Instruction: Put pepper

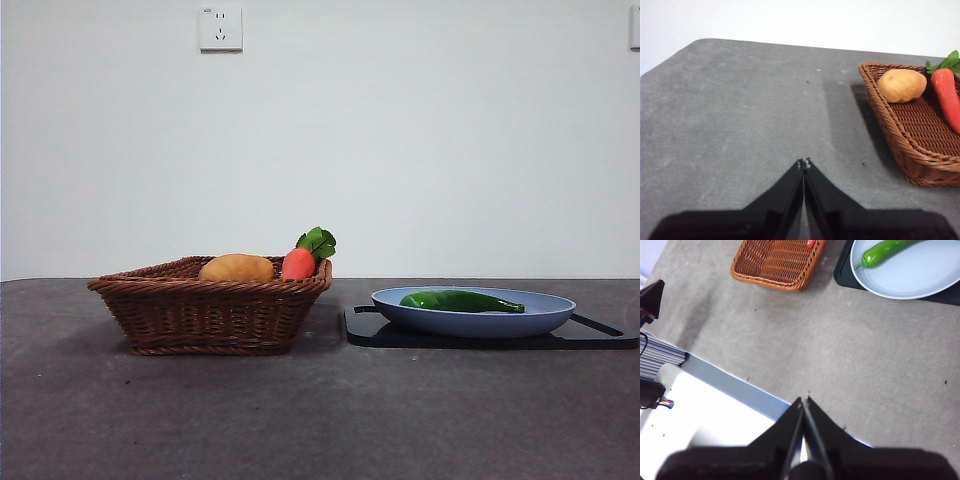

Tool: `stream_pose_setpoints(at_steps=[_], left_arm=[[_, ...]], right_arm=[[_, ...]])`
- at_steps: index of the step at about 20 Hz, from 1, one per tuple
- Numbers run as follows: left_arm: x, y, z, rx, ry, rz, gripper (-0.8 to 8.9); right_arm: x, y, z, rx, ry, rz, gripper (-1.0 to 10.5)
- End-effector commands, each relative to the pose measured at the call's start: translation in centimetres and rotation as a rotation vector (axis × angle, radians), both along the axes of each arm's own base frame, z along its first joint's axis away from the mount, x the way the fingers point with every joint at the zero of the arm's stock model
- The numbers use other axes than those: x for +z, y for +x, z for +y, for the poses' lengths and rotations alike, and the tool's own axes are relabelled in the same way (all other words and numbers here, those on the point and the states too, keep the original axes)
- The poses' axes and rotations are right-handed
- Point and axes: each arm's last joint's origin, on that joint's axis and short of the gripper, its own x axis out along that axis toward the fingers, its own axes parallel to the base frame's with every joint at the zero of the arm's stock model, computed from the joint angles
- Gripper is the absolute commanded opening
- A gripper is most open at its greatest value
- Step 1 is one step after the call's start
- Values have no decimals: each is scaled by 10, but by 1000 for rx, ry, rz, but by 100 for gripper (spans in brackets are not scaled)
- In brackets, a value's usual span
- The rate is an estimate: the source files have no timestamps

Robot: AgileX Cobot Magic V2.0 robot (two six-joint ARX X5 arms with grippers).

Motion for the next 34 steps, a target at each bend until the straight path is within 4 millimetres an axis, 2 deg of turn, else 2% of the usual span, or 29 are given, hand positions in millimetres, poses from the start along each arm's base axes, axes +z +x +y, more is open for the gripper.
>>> stream_pose_setpoints(at_steps=[1, 10, 12, 14, 16, 18, 21, 24, 29, 34], left_arm=[[-2, 0, 0, 1, -3, 0, 8], [-2, 0, 0, 1, -3, 0, 8], [-2, 0, 0, 1, -3, 0, 8], [-2, 0, 0, 1, -3, 0, 8], [-2, 0, 0, 1, -3, 0, 8], [-2, 0, 0, 1, -3, 0, 8], [-2, 0, 0, 1, -3, 0, 8], [-2, 0, 0, 1, -3, 0, 8], [-2, 0, 0, 1, -3, 0, 8], [-2, 0, 0, 1, -3, 0, 8]], right_arm=[[5, 0, 0, 0, 3, -16, 11], [5, 0, 0, 14, -7, -32, 11], [7, -1, -2, 42, -33, -114, 11], [12, -4, -6, 43, -53, -286, 11], [8, -5, -8, -20, -9, -458, 11], [-10, -5, -11, -82, 5, -592, 11], [-54, 1, -14, -209, -38, -739, 11], [-99, 7, -14, -267, 10, -808, 11], [-145, 9, -16, -373, 28, -816, 11], [-176, 10, -18, -435, 14, -789, 11]])
